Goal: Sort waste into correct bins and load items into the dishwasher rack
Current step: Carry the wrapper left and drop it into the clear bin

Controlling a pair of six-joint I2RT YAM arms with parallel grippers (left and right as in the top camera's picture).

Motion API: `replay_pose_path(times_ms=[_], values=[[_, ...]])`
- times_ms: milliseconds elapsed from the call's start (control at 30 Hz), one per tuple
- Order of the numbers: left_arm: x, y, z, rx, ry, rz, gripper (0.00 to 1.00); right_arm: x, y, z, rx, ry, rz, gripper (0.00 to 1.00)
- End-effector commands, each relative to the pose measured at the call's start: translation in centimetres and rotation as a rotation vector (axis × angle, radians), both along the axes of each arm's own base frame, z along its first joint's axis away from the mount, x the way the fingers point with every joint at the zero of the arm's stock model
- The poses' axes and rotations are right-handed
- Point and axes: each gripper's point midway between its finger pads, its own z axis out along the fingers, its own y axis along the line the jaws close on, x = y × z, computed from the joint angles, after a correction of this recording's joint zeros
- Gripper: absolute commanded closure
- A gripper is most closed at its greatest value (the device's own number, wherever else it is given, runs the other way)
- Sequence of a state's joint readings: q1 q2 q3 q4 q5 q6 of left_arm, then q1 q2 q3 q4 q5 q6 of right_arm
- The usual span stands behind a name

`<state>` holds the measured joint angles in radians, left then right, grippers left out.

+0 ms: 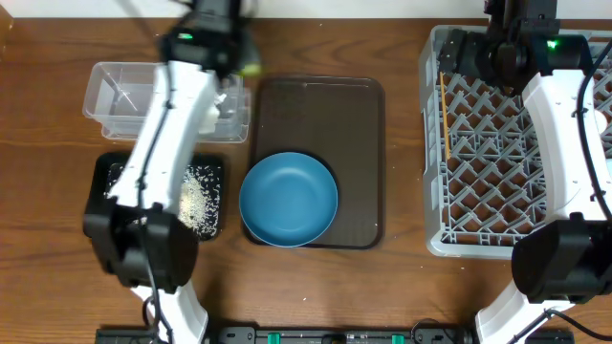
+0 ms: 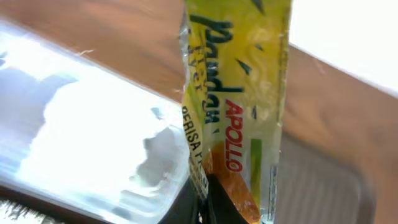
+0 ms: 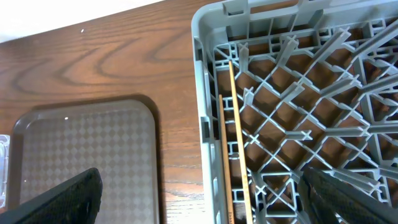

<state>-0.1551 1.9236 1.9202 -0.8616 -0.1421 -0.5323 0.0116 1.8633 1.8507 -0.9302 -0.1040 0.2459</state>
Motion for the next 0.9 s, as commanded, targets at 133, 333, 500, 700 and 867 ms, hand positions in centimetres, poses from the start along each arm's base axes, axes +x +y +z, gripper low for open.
replay_pose_path(times_ms=[133,333,500,700,867], values=[[-1.5,10.0,-4.1,-0.21,0.058,0.578,0.93,-0.4,0.7,1.2,0.008,-0.023,0.006,0.01],[-2.2,11.7,-6.5,-0.32,0.119,0.654,0.71,-0.4,0.8,1.2,0.008,-0.023,0.008,0.01],[-2.4,11.9,-6.9,-0.316,0.135,0.66,0.42,-0.4,0.7,1.2,0.008,-0.023,0.006,0.01],[-2.5,9.1,-6.1,-0.364,0.185,0.419,0.42,-0.4,0.8,1.2,0.008,-0.023,0.007,0.01],[-2.7,4.9,-1.6,-0.411,0.118,0.079,0.43,-0.4,0.8,1.2,0.008,-0.023,0.007,0.01]])
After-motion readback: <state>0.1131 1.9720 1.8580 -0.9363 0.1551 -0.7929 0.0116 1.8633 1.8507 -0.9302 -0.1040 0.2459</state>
